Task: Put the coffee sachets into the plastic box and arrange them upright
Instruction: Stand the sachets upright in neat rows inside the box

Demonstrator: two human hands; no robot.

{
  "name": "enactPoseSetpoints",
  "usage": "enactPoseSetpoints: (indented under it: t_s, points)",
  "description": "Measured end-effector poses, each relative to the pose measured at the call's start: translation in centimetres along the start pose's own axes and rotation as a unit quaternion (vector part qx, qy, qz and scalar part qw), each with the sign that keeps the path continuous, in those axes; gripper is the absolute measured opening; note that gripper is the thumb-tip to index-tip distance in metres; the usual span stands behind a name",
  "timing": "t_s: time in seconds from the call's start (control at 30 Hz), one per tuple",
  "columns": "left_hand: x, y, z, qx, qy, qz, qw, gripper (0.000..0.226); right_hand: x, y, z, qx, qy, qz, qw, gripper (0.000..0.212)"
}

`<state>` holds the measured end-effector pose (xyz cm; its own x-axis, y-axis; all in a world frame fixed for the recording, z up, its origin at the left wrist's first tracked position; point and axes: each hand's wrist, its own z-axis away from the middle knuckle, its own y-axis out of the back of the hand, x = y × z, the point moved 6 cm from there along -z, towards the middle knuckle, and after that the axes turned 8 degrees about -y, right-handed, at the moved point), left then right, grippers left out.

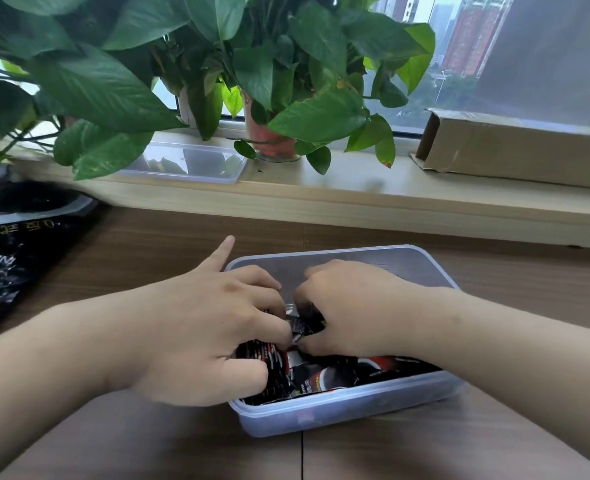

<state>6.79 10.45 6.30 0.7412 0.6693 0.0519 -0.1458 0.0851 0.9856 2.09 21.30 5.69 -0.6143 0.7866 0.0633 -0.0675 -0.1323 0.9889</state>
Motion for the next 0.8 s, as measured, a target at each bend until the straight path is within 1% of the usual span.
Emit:
enactPoseSetpoints:
  t_s: [0.1, 0.17, 0.27, 0.33, 0.43, 0.47, 0.53, 0.57, 0.63, 0.7, 0.73, 0.77, 0.8]
  points:
    - [0.1, 0.0, 0.0, -0.015, -0.001, -0.005, 1.000, 0.064, 0.9, 0.0, -0.2, -0.001, -0.047, 0.014, 0.999, 0.026]
    - [0.1, 0.1, 0.0, -0.020, -0.001, -0.008, 1.000, 0.064, 1.4, -0.2, -0.3, 0.005, -0.076, 0.024, 0.997, 0.028]
    - [0.2, 0.0, 0.0, -0.021, 0.006, -0.010, 1.000, 0.064, 1.5, 0.2, -0.1, 0.010, -0.079, 0.017, 0.997, 0.033]
    - [0.2, 0.1, 0.0, -0.018, 0.013, -0.008, 1.000, 0.066, 1.5, 0.9, 0.2, 0.020, -0.077, -0.007, 0.997, 0.035]
    - [0.3, 0.2, 0.0, -0.011, 0.024, 0.002, 1.000, 0.070, 1.8, 2.2, 0.6, 0.049, -0.073, -0.080, 0.993, 0.026]
    - [0.3, 0.4, 0.0, -0.003, 0.025, 0.018, 1.000, 0.070, 1.9, 2.6, 0.8, 0.049, -0.073, -0.107, 0.990, 0.029]
    - [0.1, 1.1, 0.4, 0.035, 0.021, 0.061, 0.997, 0.068, 2.0, 3.1, 1.3, 0.033, -0.074, -0.138, 0.987, 0.037]
    - [-0.1, 1.6, 0.8, 0.074, 0.019, 0.086, 0.993, 0.065, 2.1, 3.2, 1.5, 0.023, -0.078, -0.148, 0.986, 0.037]
    - [-1.0, 3.0, 1.9, 0.194, 0.025, 0.148, 0.969, 0.053, 2.4, 3.4, 2.0, 0.017, -0.090, -0.162, 0.983, 0.037]
    - [-2.3, 3.8, 3.4, 0.312, 0.070, 0.187, 0.929, 0.036, 2.6, 3.5, 2.4, 0.010, -0.098, -0.155, 0.983, 0.042]
    - [-2.8, 3.7, 3.8, 0.340, 0.107, 0.186, 0.916, 0.030, 2.6, 3.3, 2.5, 0.000, -0.100, -0.145, 0.984, 0.043]
    - [-3.2, 3.3, 3.8, 0.343, 0.142, 0.176, 0.912, 0.025, 2.4, 3.2, 2.6, -0.012, -0.100, -0.129, 0.986, 0.043]
    - [-3.4, 2.8, 3.7, 0.328, 0.167, 0.167, 0.915, 0.024, 2.2, 3.0, 2.6, -0.024, -0.098, -0.109, 0.989, 0.043]
